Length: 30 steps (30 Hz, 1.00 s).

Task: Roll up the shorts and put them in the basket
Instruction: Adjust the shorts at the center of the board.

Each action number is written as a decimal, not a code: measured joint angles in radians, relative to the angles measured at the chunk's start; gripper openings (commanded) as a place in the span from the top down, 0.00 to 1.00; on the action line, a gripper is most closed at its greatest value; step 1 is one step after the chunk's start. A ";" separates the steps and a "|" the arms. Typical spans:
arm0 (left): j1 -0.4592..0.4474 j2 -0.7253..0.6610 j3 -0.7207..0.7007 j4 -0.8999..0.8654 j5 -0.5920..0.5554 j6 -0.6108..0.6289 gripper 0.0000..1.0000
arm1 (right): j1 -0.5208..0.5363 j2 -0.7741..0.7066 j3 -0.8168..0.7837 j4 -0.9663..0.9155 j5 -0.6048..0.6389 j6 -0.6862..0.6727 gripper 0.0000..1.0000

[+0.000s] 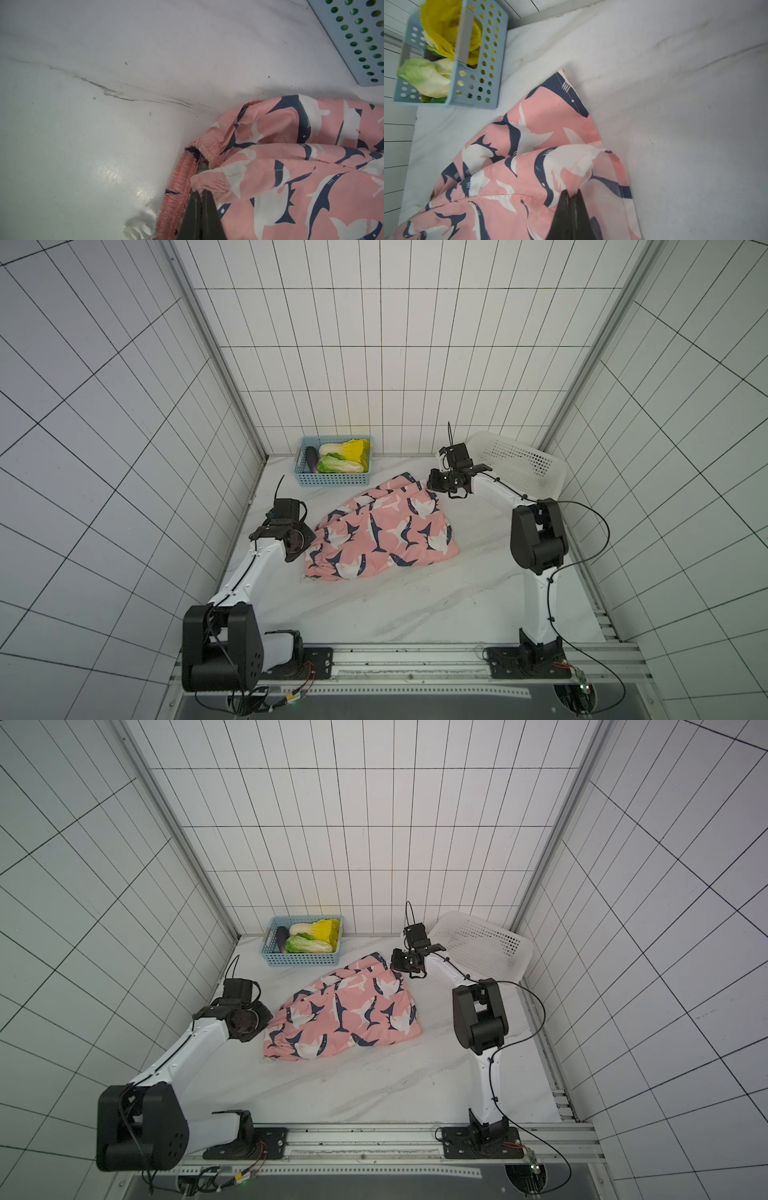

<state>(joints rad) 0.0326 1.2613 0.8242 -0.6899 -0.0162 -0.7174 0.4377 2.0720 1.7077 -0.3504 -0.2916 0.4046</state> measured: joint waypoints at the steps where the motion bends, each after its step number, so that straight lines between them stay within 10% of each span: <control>1: 0.003 -0.013 0.000 -0.005 0.005 -0.001 1.00 | -0.002 -0.027 -0.005 0.009 -0.001 0.001 1.00; 9: 0.037 -0.116 0.000 -0.016 0.017 -0.024 1.00 | -0.006 -0.115 0.077 0.055 -0.013 0.024 1.00; 17: 0.050 0.063 0.082 0.031 0.012 -0.026 1.00 | -0.002 0.237 0.557 -0.017 -0.026 0.026 0.96; 23: 0.060 0.209 0.122 0.009 -0.016 -0.019 0.41 | -0.006 0.429 0.649 -0.137 0.045 0.017 0.62; 30: 0.053 0.068 0.135 -0.039 -0.023 0.022 0.37 | 0.001 0.225 0.431 -0.195 0.121 -0.051 0.63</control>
<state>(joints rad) 0.0853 1.3296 0.9592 -0.7288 -0.0387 -0.6956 0.4385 2.2967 2.1387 -0.5449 -0.1703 0.3534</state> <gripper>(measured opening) 0.657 0.377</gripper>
